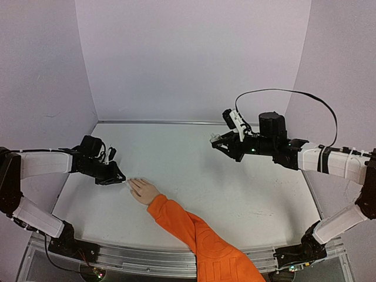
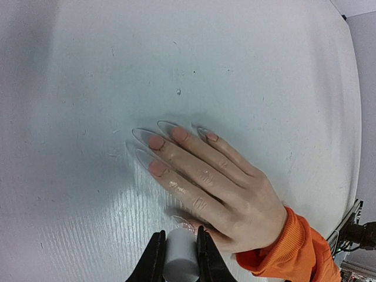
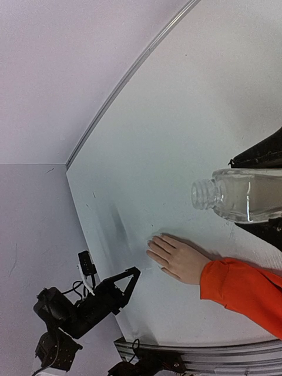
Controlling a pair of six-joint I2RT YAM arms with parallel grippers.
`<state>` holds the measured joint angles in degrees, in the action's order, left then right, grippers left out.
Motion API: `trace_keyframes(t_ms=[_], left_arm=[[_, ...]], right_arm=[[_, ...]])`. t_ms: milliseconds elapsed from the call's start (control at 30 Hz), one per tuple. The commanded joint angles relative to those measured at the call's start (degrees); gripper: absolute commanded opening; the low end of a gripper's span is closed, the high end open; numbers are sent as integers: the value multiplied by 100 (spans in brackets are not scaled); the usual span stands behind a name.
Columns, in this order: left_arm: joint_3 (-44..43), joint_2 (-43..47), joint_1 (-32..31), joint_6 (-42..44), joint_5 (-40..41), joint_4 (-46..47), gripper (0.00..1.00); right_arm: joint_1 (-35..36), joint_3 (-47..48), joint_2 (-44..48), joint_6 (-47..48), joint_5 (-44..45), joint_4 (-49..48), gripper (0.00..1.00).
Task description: Paint the nails
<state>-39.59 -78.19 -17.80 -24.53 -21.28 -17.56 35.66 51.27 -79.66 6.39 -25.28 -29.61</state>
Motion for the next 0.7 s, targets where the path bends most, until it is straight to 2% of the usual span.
trace_keyframes(t_ms=[0,267,667], left_arm=[[42,177,-14,-59,-133,-148,0],[60,9,-118,-130,-408,54,0],[31,-186,-171,-190,-329,97,0]], right_arm=[[-24,164,135,-50,-183,-353,0],[-24,147,126,-60,-223,-371,0],[-24,129,151,-51,-198,-396,0]])
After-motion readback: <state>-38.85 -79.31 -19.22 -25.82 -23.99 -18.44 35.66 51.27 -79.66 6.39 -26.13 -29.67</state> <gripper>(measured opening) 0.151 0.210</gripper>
